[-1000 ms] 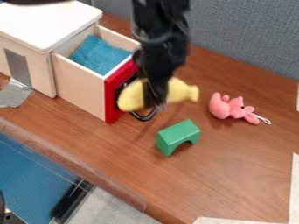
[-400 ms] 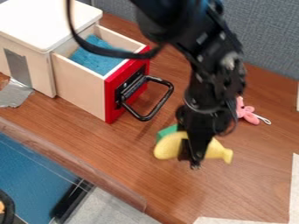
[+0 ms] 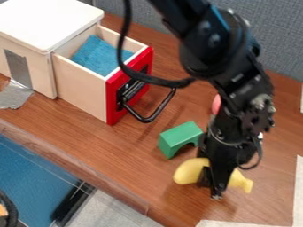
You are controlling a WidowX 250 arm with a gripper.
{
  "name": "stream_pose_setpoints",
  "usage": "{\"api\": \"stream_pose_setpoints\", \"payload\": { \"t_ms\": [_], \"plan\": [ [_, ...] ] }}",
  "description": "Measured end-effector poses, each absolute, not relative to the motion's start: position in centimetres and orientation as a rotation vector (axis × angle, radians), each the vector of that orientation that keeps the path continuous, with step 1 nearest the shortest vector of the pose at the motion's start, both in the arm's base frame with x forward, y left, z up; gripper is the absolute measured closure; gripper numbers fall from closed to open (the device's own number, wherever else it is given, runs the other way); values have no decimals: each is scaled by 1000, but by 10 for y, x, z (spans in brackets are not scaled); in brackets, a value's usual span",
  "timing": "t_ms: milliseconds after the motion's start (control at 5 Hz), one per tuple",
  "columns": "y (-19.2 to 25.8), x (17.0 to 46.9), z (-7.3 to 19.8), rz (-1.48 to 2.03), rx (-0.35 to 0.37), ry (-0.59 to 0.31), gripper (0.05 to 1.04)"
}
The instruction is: Take the banana out of the drawer and put it on the right side of the table
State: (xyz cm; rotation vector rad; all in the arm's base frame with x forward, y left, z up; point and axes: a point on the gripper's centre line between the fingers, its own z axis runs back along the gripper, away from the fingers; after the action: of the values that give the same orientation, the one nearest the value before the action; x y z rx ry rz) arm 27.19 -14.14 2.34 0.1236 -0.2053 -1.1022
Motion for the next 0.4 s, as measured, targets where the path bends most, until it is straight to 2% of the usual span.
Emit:
{"api": "stream_pose_setpoints", "payload": {
  "t_ms": [200, 400],
  "plan": [
    [-155, 270, 15, -1128, 129, -191, 470],
    [-155, 273, 12, -1103, 148, -187, 168]
  ]
}}
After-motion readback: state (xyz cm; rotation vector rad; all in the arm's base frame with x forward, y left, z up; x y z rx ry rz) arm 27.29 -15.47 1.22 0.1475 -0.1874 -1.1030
